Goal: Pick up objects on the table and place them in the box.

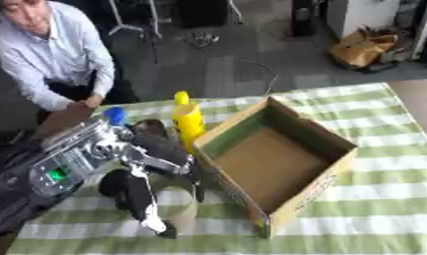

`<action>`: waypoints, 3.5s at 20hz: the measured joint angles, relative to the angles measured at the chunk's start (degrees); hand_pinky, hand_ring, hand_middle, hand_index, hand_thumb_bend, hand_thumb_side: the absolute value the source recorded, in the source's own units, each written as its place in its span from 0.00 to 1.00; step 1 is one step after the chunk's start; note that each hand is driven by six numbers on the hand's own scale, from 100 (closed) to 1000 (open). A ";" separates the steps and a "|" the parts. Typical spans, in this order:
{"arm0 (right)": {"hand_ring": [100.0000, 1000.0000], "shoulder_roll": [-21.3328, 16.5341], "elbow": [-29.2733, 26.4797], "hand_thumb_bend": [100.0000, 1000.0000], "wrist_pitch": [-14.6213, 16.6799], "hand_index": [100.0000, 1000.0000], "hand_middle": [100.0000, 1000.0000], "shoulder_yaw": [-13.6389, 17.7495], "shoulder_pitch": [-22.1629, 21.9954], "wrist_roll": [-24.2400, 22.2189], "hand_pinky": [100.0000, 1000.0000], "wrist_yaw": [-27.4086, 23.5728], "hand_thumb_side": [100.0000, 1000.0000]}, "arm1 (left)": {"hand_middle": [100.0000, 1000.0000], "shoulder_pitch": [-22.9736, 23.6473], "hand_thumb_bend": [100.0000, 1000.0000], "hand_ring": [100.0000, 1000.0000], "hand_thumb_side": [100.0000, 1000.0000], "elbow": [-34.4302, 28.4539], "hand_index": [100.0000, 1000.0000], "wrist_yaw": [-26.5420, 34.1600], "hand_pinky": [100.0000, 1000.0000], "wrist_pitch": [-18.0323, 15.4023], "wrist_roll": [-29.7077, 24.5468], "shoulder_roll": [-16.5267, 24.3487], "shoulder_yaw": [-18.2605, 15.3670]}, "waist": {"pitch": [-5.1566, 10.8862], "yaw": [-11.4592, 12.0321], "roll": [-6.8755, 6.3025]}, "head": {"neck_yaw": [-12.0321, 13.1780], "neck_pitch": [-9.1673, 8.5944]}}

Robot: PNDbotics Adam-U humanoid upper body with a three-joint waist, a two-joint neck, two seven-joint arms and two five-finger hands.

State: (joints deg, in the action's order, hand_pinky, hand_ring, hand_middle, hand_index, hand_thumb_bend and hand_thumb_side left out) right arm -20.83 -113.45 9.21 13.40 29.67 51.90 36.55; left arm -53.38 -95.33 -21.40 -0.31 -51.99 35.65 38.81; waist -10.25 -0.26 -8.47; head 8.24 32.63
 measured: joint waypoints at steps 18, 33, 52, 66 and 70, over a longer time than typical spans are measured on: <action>0.60 -0.02 0.00 0.00 0.00 0.46 0.48 -0.41 0.05 0.00 0.83 0.02 0.75 | 0.55 -6.10 0.00 0.56 0.27 -1.82 0.69 -2.81 0.00 2.44 0.02 2.73 -7.06 | 0.01 -1.44 -0.71 | 0.11 -0.01; 0.60 0.00 0.00 0.00 0.42 0.46 0.48 -2.18 0.61 0.06 0.84 -0.34 0.74 | 0.55 -16.18 0.00 0.52 0.27 23.65 0.69 -8.06 0.00 -0.01 4.59 -9.08 -13.93 | 0.61 -5.69 -2.47 | 3.88 0.29; 0.60 0.98 -0.01 0.00 1.09 0.46 0.48 -3.62 1.09 -0.07 0.84 -1.14 0.72 | 0.59 -20.59 0.00 0.54 0.32 47.06 0.79 -16.15 0.00 -4.21 15.36 -20.04 -23.39 | 0.72 -8.25 -3.53 | 7.14 0.99; 0.60 1.52 -0.01 0.00 1.14 0.46 0.48 -4.23 1.08 -0.11 0.84 -1.68 0.72 | 1.00 -20.71 0.55 1.00 0.84 49.26 1.00 -12.64 1.00 -8.81 16.74 -20.89 -24.41 | 0.73 -8.30 -3.49 | 7.25 0.99; 0.60 1.52 -0.01 0.00 1.14 0.46 0.48 -4.25 1.07 -0.11 0.84 -1.86 0.72 | 1.00 -20.71 0.55 1.00 0.84 49.26 1.00 -13.09 1.00 -9.48 17.21 -20.89 -24.60 | 0.73 -8.31 -3.44 | 7.24 0.99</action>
State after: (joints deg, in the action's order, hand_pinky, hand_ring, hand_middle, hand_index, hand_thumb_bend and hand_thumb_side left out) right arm -19.31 -113.45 10.35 9.15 30.74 51.79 34.69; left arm -74.10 -46.08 -34.49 -9.79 -34.78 14.77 14.21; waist -9.53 -8.57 -11.91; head 15.48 33.61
